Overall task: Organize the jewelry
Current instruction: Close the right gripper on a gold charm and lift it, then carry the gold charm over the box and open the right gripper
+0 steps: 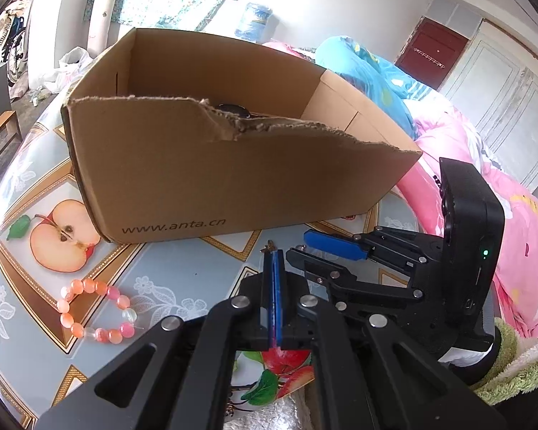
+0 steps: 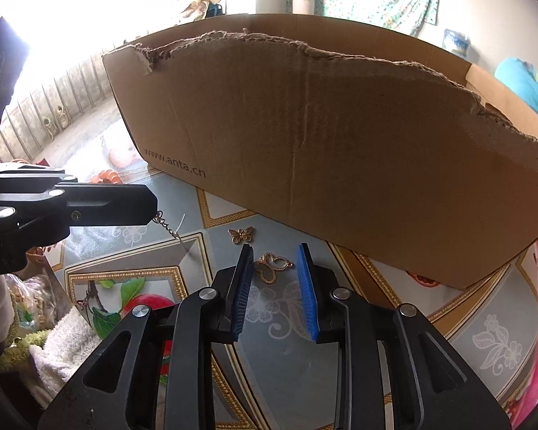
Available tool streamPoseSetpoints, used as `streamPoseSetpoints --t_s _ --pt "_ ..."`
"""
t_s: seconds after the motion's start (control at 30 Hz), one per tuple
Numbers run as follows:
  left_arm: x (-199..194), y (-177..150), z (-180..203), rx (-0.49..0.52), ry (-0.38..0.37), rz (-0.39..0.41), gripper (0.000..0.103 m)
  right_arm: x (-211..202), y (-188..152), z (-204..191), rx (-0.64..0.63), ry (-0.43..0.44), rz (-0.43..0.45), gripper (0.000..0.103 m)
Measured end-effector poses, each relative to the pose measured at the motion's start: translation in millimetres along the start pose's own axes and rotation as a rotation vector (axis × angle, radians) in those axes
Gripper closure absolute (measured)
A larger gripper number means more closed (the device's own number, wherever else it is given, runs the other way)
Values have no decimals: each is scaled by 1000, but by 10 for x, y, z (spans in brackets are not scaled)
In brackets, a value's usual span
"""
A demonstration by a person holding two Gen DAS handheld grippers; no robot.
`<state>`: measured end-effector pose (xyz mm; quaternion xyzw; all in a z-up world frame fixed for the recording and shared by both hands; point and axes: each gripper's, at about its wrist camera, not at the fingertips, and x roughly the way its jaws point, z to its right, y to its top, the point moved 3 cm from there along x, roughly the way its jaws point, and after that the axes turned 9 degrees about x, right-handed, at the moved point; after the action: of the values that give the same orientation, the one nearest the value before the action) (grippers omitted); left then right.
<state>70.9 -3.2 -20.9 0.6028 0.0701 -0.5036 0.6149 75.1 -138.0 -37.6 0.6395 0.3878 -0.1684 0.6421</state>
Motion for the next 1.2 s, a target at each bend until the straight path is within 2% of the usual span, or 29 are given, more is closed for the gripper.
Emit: streamPoseSetpoints --t_s 0.1,0.33,0.5,0.93,1.2 --pt "-1 -4 -4 -1 -2 4 103 13 12 -15 6 4 -11 85" --pt "-13 -5 0 1 0 10 103 95 -40 -56 33 15 -18 85" --pt "-8 -2 1 2 2 11 103 62 -13 71 53 24 -19 85" --pt "-141 54 75 25 -7 52 103 -333 -3 251 99 43 42 85" --pt "-462 245 218 51 -78 126 103 -760 23 381 138 77 124 85"
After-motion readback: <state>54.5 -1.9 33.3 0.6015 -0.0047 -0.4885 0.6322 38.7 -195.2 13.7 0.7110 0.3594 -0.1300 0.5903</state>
